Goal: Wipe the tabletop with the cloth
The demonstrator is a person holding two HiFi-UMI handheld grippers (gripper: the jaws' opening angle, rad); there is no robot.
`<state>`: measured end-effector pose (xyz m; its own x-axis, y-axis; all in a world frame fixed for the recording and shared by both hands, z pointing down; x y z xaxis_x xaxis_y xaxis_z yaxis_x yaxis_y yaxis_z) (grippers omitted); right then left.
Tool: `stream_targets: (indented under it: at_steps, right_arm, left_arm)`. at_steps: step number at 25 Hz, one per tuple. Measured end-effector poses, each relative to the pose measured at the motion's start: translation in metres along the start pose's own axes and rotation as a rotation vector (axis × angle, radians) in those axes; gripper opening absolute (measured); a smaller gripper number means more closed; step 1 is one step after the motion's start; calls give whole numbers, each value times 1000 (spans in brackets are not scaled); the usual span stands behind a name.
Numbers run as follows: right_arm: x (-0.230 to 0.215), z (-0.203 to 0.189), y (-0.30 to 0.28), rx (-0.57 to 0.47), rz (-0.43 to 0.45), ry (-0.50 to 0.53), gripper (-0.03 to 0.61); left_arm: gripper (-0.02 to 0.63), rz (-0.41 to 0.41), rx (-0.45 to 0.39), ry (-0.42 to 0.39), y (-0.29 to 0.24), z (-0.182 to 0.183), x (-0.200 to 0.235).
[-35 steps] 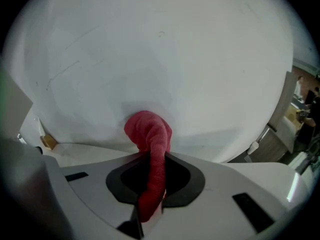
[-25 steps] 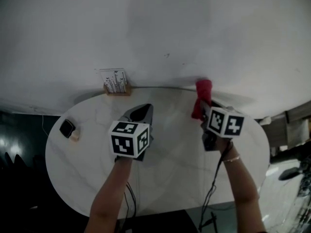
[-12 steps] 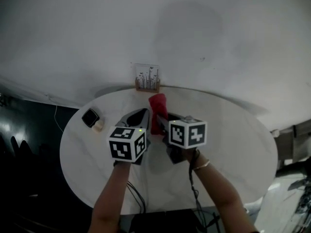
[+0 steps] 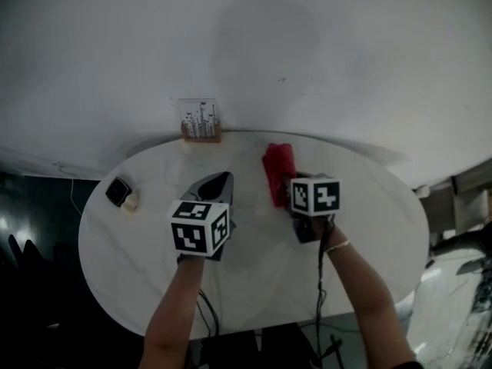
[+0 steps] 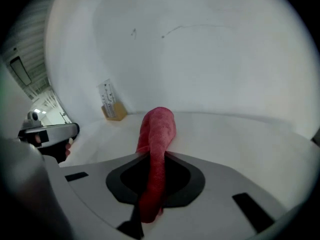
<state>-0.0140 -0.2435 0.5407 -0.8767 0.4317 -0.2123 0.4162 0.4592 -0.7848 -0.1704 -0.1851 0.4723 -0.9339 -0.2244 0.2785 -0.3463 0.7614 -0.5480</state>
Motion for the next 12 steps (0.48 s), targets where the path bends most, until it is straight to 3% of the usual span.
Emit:
stream_targets:
  at_steps: [12]
  right_arm:
    - [-221,-4,67,2,-298,-6,48]
  left_arm:
    - [2,-86,27,-37,-62,9,-100]
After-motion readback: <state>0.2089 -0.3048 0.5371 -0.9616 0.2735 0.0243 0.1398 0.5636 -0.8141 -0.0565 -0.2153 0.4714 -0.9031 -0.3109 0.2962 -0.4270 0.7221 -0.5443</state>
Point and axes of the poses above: the fingertips, and each gripper's own axes: y backward along the fingers, x to its left, z out of its top, the point moved 1 cm from there along y, backward along the fingers, and after that the axes turned 2 degrees about x, right-handed, at the moved point
